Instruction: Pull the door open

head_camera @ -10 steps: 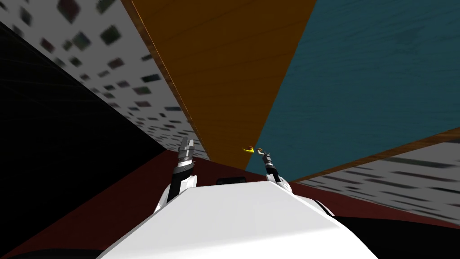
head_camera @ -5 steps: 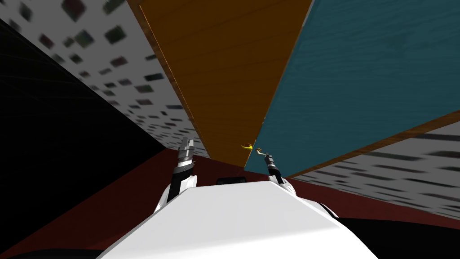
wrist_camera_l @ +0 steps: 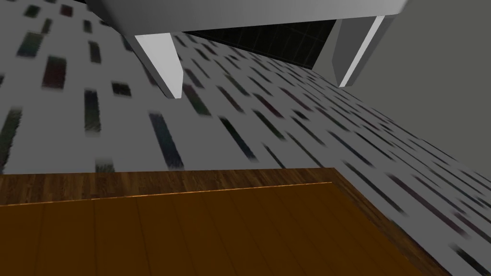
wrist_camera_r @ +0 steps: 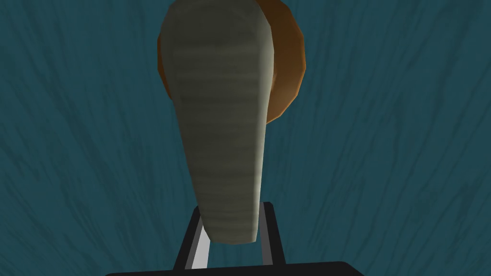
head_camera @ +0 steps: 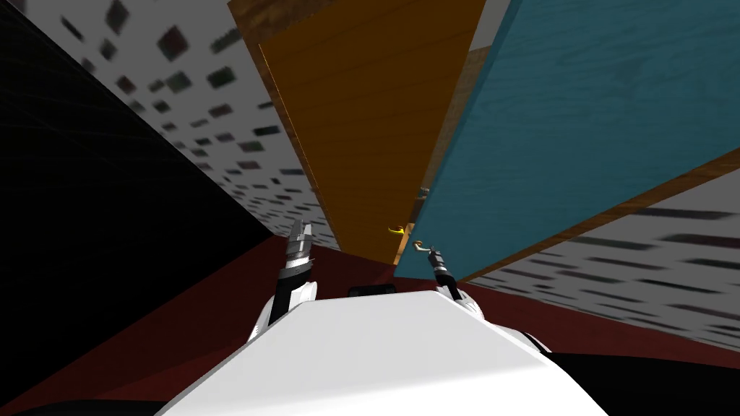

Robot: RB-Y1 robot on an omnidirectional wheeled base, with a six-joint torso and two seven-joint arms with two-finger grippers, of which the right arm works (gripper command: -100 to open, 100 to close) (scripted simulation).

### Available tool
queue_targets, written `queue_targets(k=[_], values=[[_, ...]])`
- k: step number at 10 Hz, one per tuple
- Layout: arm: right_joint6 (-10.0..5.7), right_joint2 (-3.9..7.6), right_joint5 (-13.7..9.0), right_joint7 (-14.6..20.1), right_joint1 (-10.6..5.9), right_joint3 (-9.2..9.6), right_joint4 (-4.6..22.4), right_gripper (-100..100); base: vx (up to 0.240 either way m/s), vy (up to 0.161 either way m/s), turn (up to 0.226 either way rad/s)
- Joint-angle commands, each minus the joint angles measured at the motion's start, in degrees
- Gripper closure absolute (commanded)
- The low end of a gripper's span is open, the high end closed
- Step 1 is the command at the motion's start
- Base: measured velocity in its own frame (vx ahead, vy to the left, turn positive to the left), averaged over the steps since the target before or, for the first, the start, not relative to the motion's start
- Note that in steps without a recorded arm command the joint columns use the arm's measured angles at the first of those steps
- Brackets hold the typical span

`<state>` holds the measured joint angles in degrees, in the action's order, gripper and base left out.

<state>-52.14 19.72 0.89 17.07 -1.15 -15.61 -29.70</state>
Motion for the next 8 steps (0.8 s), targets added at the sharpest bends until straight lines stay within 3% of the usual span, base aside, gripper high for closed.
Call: queue_targets(k=[1,2,4,6,8], values=[[-1.29,0.26,0.9,1.3,-0.25,1.33,0.6,100,-0.186,-0.044,0.138],[-1.84,0.14,1.5,2.0,-0.37,2.32,0.3,100,-0.194,-0.076,0.179],[-1.84,0.14,1.5,2.0,-0.37,2.32,0.3,100,-0.101,-0.021,0.03],[-2.9,-0.29,2.8,3.4,-0.78,4.36,-0.2,100,-0.107,-0.047,0.127],[-2.2,0.33,2.5,3.4,-0.09,3.68,-0.8,100,-0.039,-0.036,0.02]])
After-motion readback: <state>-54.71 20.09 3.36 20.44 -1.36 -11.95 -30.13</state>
